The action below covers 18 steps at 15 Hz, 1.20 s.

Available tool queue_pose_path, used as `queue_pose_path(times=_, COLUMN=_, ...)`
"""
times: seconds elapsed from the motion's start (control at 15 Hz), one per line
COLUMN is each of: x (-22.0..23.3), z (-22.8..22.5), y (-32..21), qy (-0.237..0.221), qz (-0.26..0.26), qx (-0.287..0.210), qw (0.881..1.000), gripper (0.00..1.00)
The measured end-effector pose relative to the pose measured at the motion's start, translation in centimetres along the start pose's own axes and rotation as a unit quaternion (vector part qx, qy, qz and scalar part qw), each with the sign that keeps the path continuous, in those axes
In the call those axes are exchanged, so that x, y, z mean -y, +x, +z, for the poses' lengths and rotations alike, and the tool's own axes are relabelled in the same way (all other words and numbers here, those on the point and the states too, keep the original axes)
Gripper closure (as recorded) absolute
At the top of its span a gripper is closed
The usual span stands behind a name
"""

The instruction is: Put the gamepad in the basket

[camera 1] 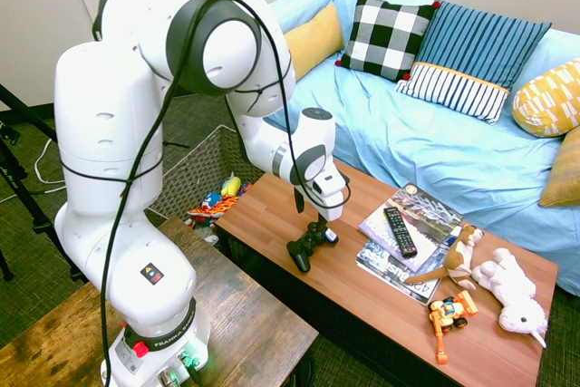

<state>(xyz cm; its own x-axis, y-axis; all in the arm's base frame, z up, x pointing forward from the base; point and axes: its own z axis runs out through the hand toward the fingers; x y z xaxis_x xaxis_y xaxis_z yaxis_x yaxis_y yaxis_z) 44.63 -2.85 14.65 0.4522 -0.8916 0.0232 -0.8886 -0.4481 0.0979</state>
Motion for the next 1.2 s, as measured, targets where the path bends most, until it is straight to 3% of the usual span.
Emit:
queue_pose_path(times=0.6, x=-1.1, z=6.3, y=1.7, qy=-0.023, qz=0.038, qx=0.017, qw=0.999, gripper=0.00)
queue_pose_path(times=0.67, x=-1.1, z=6.6, y=1.7, qy=-0.019, qz=0.037, qx=0.019, qw=0.999, gripper=1.00)
queue_pose_path(times=1.2, x=-1.6, z=6.8, y=1.9, qy=0.005, qz=0.036, qx=0.035, qw=0.999, gripper=1.00)
